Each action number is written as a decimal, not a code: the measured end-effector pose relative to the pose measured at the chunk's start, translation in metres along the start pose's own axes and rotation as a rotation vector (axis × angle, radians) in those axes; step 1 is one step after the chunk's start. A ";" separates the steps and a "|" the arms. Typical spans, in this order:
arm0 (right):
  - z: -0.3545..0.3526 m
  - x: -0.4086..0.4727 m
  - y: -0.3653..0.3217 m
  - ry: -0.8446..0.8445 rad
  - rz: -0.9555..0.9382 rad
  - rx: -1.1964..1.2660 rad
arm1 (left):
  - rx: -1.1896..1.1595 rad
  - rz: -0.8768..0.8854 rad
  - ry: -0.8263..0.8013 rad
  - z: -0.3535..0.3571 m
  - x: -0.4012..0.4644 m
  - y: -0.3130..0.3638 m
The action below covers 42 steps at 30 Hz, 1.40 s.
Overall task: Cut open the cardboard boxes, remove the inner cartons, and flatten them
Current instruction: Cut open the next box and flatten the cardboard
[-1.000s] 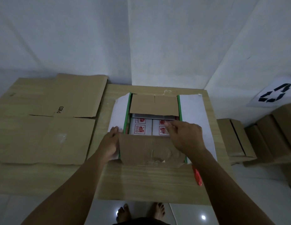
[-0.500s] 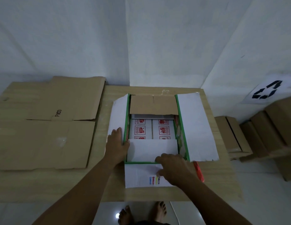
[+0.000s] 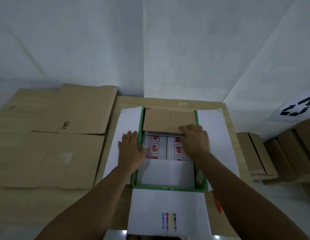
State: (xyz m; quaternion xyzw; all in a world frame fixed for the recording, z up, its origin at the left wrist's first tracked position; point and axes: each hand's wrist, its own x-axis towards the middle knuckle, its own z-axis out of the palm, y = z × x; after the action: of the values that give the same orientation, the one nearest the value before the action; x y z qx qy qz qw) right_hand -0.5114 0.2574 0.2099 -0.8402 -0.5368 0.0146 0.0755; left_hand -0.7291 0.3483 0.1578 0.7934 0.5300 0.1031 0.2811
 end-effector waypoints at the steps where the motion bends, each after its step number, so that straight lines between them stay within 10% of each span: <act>1: 0.003 0.010 0.005 -0.019 -0.024 -0.061 | 0.015 -0.007 0.003 0.002 0.003 0.000; 5: 0.010 0.034 0.020 0.021 -0.213 -0.271 | 0.026 -0.018 -0.007 0.013 0.005 -0.008; 13: 0.001 0.085 0.033 0.627 -0.246 -0.092 | -0.029 -0.009 0.014 0.024 0.003 -0.015; 23: 0.032 0.115 0.047 -0.286 -0.045 -0.145 | -0.128 -0.074 0.075 0.029 0.000 -0.011; 42: 0.032 0.048 0.012 -0.137 0.028 0.116 | -0.398 -0.161 0.282 -0.005 -0.030 -0.051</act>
State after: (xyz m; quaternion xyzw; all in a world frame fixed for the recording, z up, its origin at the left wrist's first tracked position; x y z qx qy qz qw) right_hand -0.4838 0.2991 0.1790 -0.8388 -0.5273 0.1043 0.0867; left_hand -0.7837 0.3374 0.1376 0.6555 0.5947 0.2925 0.3622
